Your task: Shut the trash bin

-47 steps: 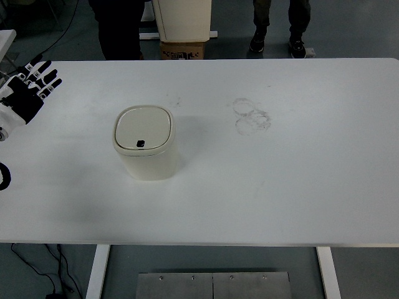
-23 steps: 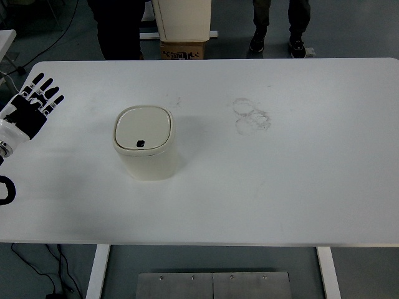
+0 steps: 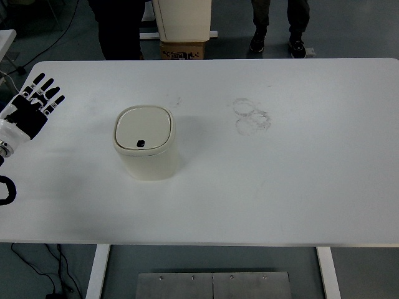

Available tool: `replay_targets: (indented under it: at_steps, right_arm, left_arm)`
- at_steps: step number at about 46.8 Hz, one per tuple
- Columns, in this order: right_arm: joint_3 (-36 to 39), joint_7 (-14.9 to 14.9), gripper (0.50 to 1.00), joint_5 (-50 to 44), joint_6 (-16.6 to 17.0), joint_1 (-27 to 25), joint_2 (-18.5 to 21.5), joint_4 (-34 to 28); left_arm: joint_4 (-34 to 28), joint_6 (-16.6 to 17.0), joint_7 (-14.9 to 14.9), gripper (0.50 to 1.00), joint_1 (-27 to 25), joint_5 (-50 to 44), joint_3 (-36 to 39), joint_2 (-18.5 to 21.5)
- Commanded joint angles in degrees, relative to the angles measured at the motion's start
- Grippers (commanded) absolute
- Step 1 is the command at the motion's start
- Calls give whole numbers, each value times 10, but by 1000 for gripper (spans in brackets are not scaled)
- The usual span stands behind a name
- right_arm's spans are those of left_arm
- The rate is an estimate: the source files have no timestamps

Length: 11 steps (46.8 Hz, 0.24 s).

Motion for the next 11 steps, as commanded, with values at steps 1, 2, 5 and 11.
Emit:
replay_targets:
  at_steps: [1,2,5,11]
  right_arm:
    - [-1,0,991,-2,1,0,0,1]
    - [-1,0,991,-2,1,0,0,1]
    - [-1,0,991,-2,1,0,0,2]
    - [-1,3,991,2,1,0,0,2]
  left_arm:
    - [0,0,0,1000,0,0,0,0]
    - [0,0,0,1000,0,0,0,0]
    - [-1,0,0,1000,0,-1,0,0]
    - [-1,0,0,1000,0,0,0,0]
